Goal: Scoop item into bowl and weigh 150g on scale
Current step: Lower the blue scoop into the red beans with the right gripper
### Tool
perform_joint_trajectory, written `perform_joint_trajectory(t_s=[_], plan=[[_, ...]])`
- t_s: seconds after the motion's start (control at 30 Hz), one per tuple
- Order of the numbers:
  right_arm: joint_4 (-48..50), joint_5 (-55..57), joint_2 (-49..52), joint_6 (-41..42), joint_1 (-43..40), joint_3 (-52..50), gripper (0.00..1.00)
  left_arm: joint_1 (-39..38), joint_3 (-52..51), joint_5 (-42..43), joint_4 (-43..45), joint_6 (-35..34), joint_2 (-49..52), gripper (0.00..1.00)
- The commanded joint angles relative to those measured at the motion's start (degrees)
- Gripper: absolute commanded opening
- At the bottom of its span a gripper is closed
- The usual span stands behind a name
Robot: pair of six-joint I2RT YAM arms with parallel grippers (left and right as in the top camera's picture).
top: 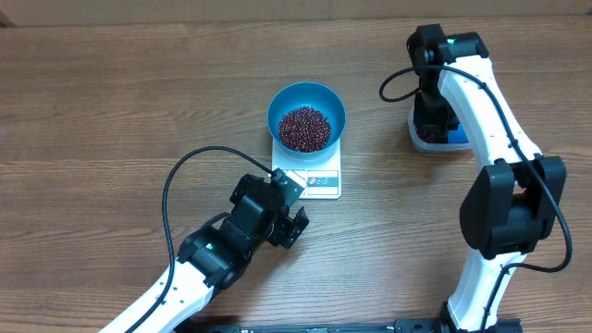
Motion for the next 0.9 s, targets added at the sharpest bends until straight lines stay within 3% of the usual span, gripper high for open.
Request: perform_joint_trajectory(t_s=[0.0,0.87], plan=[[-0.3,0.9,0.7,0.0,0.1,-0.1,0.04,0.2,-0.4,0.0,0.0,0.7,-0.5,1.0],[1.0,-8.2,0.8,-1.8,0.1,-2.6,0.04,0.2,-0.4,0.0,0.0,0.7,-0.5,1.0]])
